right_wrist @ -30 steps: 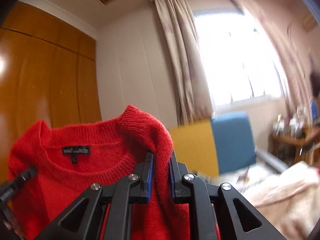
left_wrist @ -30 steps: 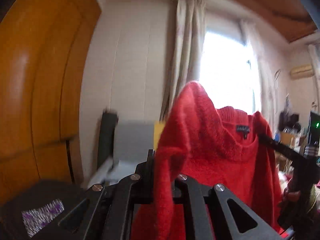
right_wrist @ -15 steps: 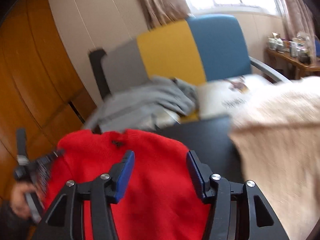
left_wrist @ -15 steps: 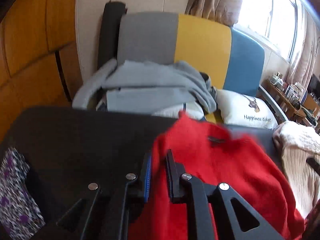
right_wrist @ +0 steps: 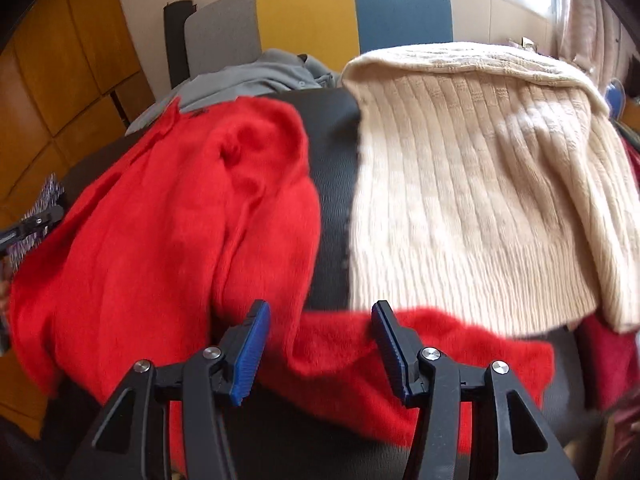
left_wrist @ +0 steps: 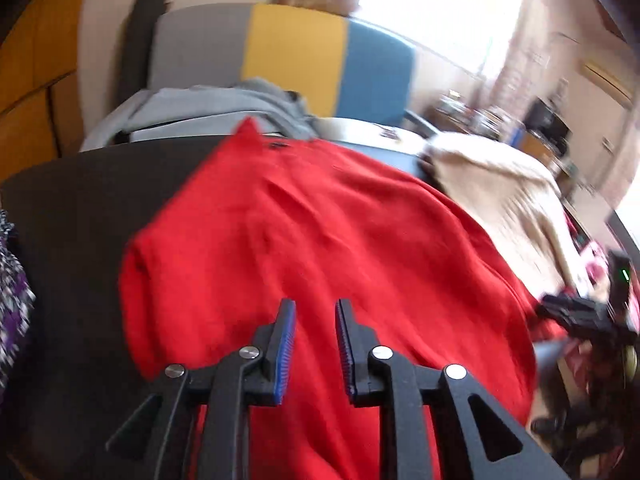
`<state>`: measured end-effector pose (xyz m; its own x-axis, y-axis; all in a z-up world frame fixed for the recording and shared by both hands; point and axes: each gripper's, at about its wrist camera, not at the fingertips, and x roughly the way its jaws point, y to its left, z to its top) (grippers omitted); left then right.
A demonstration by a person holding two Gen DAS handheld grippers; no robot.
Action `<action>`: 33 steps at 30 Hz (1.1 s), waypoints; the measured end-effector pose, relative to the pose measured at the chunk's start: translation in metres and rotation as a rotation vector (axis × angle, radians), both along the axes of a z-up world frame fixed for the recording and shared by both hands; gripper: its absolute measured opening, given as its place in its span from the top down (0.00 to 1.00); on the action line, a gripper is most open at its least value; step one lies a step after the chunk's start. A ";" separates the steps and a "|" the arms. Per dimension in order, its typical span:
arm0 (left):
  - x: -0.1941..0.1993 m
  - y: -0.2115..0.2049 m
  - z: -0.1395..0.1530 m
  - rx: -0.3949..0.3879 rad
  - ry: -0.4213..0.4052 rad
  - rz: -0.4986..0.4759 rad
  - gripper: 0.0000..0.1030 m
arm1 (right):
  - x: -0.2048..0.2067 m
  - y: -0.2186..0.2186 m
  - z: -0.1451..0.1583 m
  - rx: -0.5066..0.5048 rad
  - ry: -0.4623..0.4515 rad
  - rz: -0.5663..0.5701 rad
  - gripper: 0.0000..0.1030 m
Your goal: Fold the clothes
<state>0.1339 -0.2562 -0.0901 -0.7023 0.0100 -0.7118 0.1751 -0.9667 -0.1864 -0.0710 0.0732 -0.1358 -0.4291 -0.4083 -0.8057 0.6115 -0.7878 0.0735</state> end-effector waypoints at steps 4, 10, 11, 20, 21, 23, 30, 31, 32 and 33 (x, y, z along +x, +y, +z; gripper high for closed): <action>-0.001 0.014 -0.023 -0.019 -0.092 0.017 0.78 | 0.010 -0.009 -0.014 0.088 0.046 0.059 0.46; -0.006 -0.005 -0.050 0.041 -0.170 0.084 0.78 | 0.022 -0.003 -0.021 0.145 0.085 0.053 0.64; -0.007 -0.005 -0.049 0.025 -0.176 0.083 0.78 | 0.024 -0.001 -0.023 0.143 0.086 0.042 0.67; -0.017 -0.005 -0.043 -0.036 -0.240 0.089 0.77 | -0.004 0.043 0.056 0.084 0.322 -0.162 0.90; -0.016 -0.006 -0.043 -0.030 -0.237 0.098 0.77 | -0.012 0.054 0.071 0.081 0.364 -0.204 1.00; -0.013 -0.007 -0.042 -0.020 -0.231 0.113 0.77 | -0.036 0.087 0.104 0.036 0.430 -0.353 1.00; -0.006 -0.010 -0.037 0.004 -0.215 0.138 0.77 | -0.054 0.163 0.173 -0.206 0.565 -0.686 0.43; -0.005 -0.011 -0.036 0.007 -0.212 0.142 0.77 | -0.053 0.153 0.169 -0.204 0.570 -0.646 0.38; -0.004 -0.013 -0.035 0.015 -0.207 0.145 0.77 | -0.051 0.142 0.165 -0.201 0.572 -0.603 0.37; -0.002 -0.014 -0.032 0.021 -0.198 0.148 0.77 | -0.040 0.128 0.158 -0.194 0.555 -0.534 0.37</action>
<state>0.1319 -0.2701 -0.1224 -0.5439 -0.0664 -0.8365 0.3502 -0.9239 -0.1544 -0.1112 0.2012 0.0224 -0.9245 -0.1454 -0.3522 0.1424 -0.9892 0.0345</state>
